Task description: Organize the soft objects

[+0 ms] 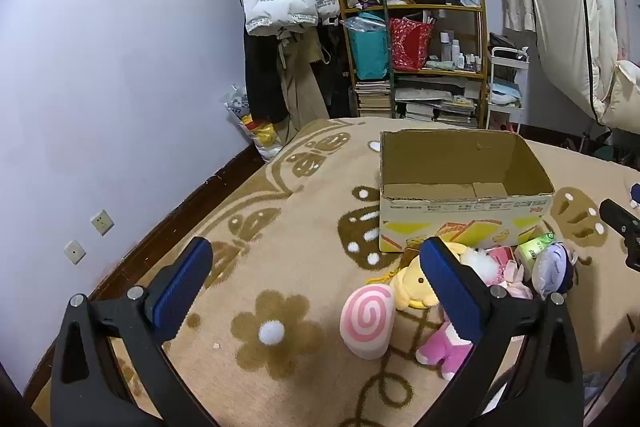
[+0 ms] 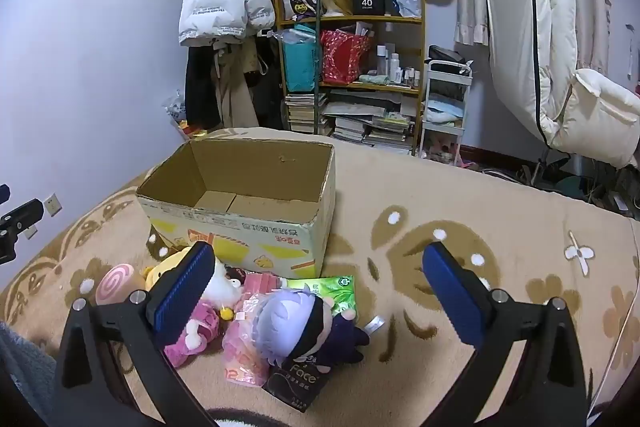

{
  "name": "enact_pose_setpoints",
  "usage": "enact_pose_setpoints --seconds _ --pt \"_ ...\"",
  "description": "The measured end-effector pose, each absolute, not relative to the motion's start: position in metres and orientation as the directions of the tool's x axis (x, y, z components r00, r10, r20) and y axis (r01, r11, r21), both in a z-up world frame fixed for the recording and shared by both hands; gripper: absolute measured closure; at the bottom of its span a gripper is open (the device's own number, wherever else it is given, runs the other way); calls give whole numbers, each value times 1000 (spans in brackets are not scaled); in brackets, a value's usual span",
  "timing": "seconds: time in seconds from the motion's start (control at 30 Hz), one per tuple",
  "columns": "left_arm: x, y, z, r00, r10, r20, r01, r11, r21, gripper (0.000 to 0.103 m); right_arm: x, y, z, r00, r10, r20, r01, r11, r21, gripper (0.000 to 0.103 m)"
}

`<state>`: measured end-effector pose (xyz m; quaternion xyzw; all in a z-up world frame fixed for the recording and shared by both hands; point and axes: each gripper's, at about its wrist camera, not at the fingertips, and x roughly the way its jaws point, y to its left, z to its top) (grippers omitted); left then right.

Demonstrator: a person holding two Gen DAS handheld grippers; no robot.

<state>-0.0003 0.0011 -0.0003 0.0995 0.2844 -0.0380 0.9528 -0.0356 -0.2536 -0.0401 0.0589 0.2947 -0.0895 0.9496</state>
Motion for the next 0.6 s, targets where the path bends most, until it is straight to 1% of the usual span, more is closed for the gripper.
enact_pose_setpoints --seconds 0.33,0.4,0.6 --pt "-38 -15 2 847 11 -532 118 971 207 1 -42 -259 -36 824 -133 -551 205 976 71 0" --pt "0 -9 -10 824 -12 -567 138 974 180 1 -39 -261 -35 825 -134 -550 205 976 70 0" --pt "2 -3 -4 818 -14 -574 141 974 178 1 -43 -260 -34 827 -136 -545 217 972 86 0"
